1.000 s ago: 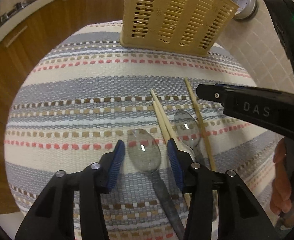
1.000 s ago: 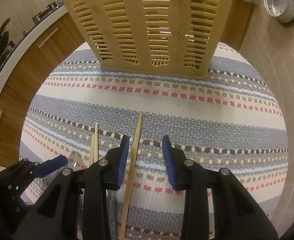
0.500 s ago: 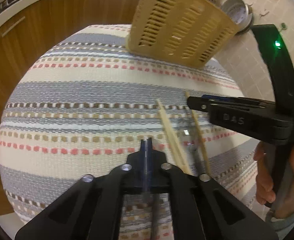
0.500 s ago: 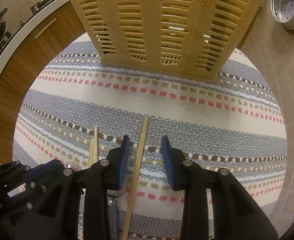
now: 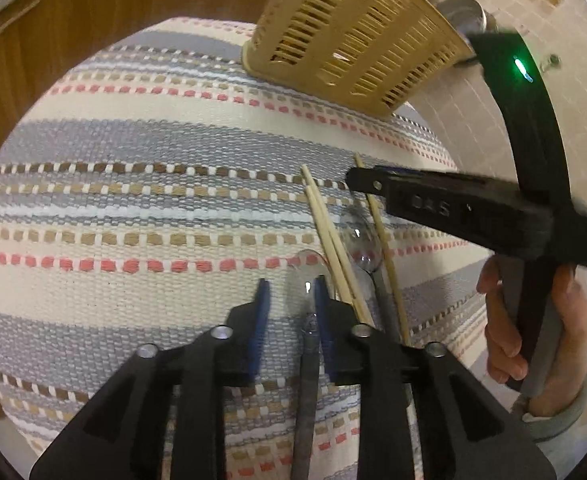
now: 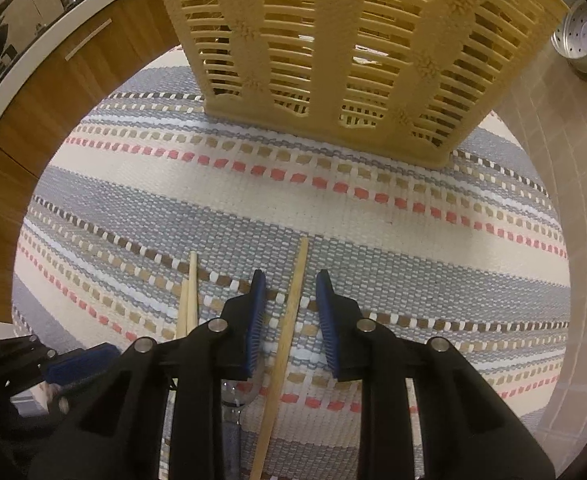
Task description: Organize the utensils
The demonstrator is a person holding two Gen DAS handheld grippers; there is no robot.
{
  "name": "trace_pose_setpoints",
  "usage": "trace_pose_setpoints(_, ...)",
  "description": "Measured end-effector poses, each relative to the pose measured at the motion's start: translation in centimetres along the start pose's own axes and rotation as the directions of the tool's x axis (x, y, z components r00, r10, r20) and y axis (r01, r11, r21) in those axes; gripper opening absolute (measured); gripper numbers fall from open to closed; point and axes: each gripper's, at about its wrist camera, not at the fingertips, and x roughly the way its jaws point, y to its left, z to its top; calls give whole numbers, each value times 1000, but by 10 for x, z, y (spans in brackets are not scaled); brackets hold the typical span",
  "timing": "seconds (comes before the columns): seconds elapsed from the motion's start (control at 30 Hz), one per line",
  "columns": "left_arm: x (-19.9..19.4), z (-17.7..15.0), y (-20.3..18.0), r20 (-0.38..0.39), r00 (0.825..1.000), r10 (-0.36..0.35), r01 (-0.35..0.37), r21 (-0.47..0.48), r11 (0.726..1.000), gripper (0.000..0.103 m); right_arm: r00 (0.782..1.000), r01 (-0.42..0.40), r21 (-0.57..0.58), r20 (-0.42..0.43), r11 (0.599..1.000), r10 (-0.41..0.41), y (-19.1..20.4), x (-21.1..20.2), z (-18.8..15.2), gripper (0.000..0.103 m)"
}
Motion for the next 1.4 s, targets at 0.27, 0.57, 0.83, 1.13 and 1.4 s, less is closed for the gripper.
trace_pose_setpoints(0.27, 15, -8, -52, 16, 978, 209, -209, 188, 960, 46, 1000, -18, -33, 20, 999, 19, 9, -1, -4, 5)
trace_pose_setpoints(0.57, 13, -11, -63, 48, 973, 226, -231, 267, 936, 24, 996, -64, -54, 60, 996, 67, 5, -14, -17, 5)
trace_pose_setpoints(0.83, -5, -9, -39, 38, 998, 51, -57, 168, 984, 0, 988, -101, -65, 111, 993, 108, -4, -36, -35, 5)
trace_pose_setpoints(1.13, 2, -14, -9, -30, 991, -134, 135, 16, 991, 0, 984, -125, -35, 123, 992, 128, -28, -46, -45, 5)
trace_pose_setpoints(1.4, -10, -26, -18, -29, 998, -63, 65, 98, 993, 33, 981, -133, -17, 143, 991, 134, -39, -57, -49, 5)
